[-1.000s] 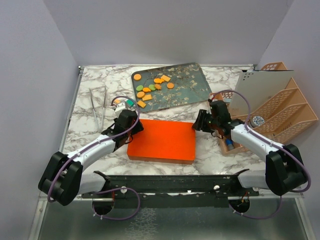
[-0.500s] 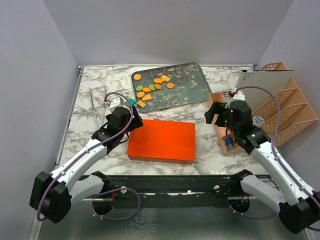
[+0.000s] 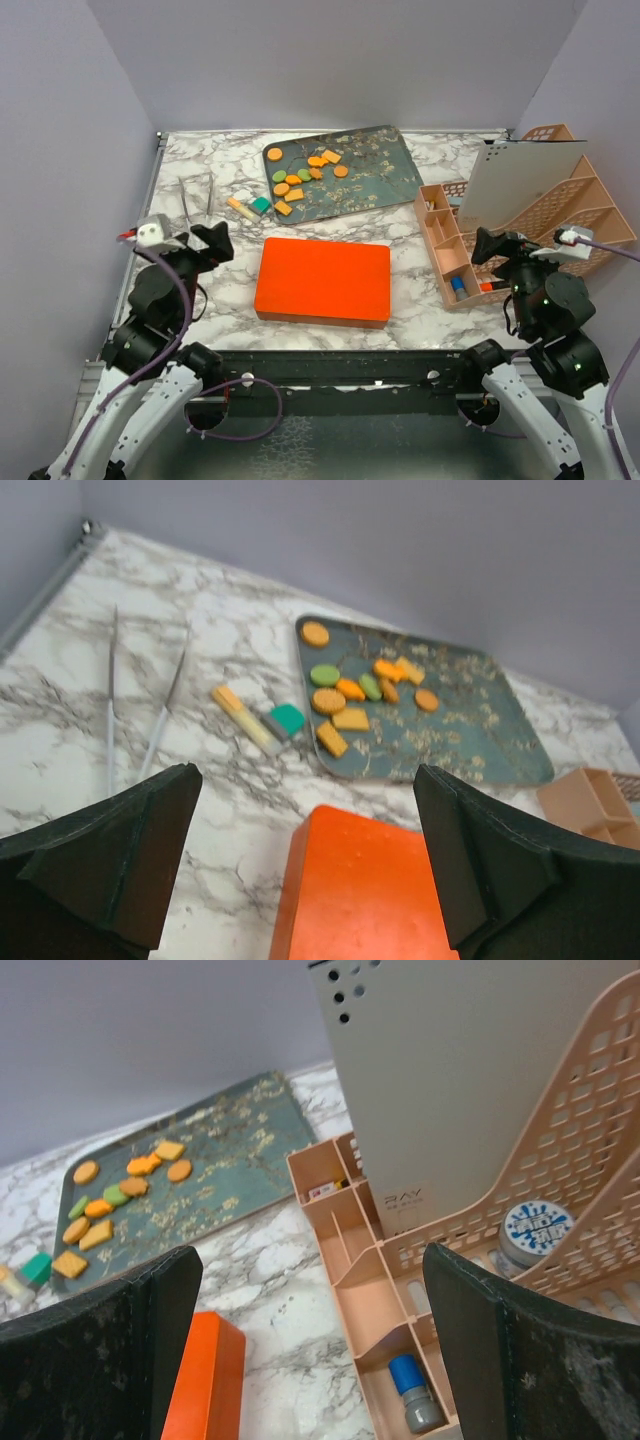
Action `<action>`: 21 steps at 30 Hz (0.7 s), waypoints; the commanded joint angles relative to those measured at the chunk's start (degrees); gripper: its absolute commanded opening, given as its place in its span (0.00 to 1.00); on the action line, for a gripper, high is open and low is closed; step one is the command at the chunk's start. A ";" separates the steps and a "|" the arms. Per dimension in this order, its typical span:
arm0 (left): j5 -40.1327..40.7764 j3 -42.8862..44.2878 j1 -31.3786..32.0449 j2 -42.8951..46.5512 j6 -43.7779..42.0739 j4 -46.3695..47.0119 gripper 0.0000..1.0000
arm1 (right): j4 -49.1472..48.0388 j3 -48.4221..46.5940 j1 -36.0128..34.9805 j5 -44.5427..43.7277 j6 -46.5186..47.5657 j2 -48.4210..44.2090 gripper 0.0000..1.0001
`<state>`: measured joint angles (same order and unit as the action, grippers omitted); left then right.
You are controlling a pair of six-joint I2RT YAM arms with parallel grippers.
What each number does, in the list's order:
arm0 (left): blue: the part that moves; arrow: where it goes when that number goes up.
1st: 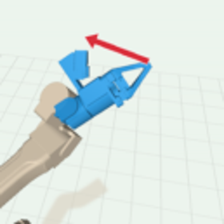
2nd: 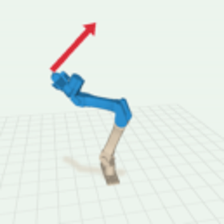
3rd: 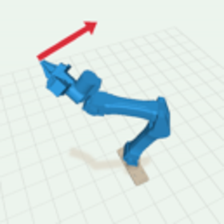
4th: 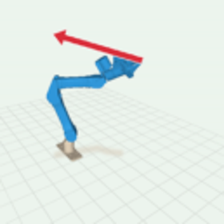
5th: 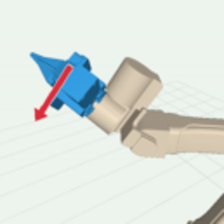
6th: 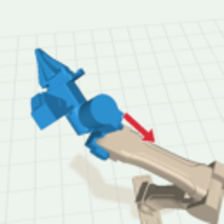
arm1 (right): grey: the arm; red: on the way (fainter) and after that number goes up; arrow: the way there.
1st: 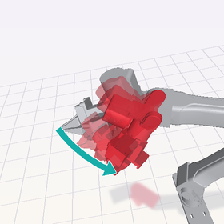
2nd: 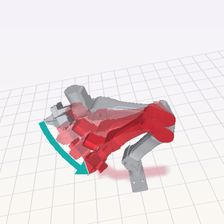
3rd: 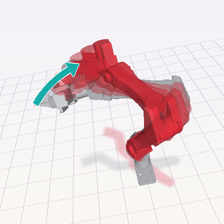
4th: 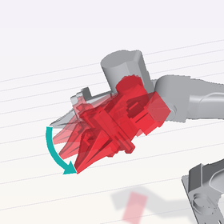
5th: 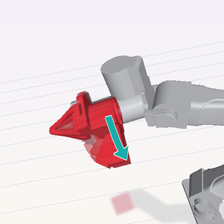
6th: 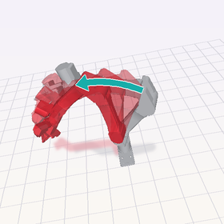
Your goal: Pack the cookies
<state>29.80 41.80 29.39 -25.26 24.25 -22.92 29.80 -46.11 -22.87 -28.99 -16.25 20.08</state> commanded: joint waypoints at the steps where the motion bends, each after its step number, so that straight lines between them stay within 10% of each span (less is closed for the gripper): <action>1: 5.64 -1.45 -0.03 10.24 -7.51 -0.43 0.99 | 4.32 1.00 -0.15 -4.95 1.82 -5.05 1.00; 21: 5.44 -8.96 -0.03 24.11 -10.78 4.63 0.99 | 6.37 4.88 -0.16 -6.58 0.35 -14.28 1.00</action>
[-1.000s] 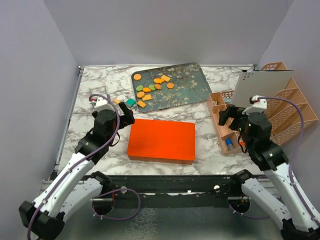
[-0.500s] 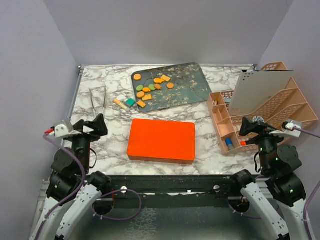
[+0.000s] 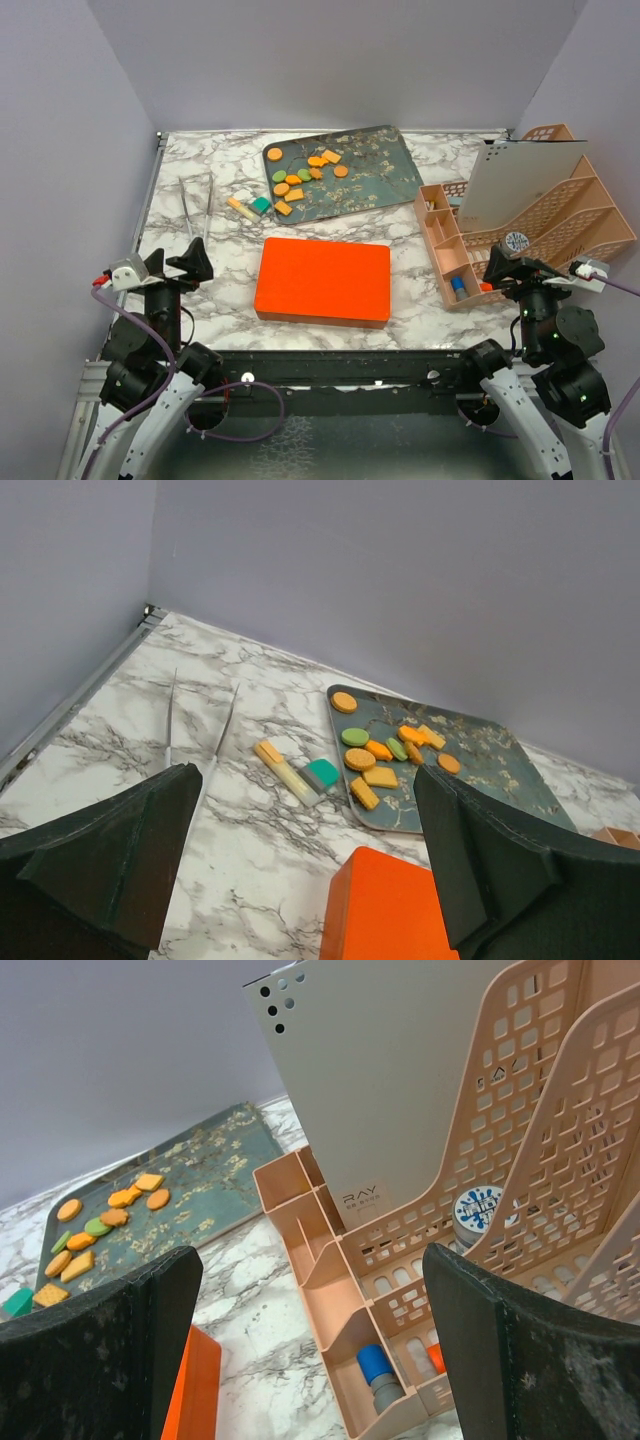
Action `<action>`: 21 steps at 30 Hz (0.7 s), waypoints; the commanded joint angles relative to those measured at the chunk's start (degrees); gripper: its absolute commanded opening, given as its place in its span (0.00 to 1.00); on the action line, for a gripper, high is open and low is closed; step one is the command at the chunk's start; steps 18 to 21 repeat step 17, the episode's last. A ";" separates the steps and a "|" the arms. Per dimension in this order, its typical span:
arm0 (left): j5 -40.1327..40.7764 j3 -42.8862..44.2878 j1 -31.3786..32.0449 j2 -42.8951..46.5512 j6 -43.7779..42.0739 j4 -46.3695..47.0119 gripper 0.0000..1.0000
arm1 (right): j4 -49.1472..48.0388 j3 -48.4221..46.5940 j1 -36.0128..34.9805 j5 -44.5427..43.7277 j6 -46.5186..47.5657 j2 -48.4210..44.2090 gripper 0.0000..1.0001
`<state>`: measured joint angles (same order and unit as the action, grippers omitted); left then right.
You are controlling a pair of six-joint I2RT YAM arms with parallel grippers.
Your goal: Pack the cookies
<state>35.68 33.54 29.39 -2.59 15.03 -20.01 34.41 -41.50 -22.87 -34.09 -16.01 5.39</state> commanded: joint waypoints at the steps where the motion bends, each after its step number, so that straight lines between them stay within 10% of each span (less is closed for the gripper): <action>1: -0.39 -0.75 -0.03 1.57 -1.58 1.73 0.99 | 1.85 0.00 -0.15 -1.02 0.18 0.63 1.00; 21: -0.45 -1.11 -0.12 2.02 -1.67 2.58 0.99 | 1.66 -1.37 -0.15 2.62 2.47 -0.11 1.00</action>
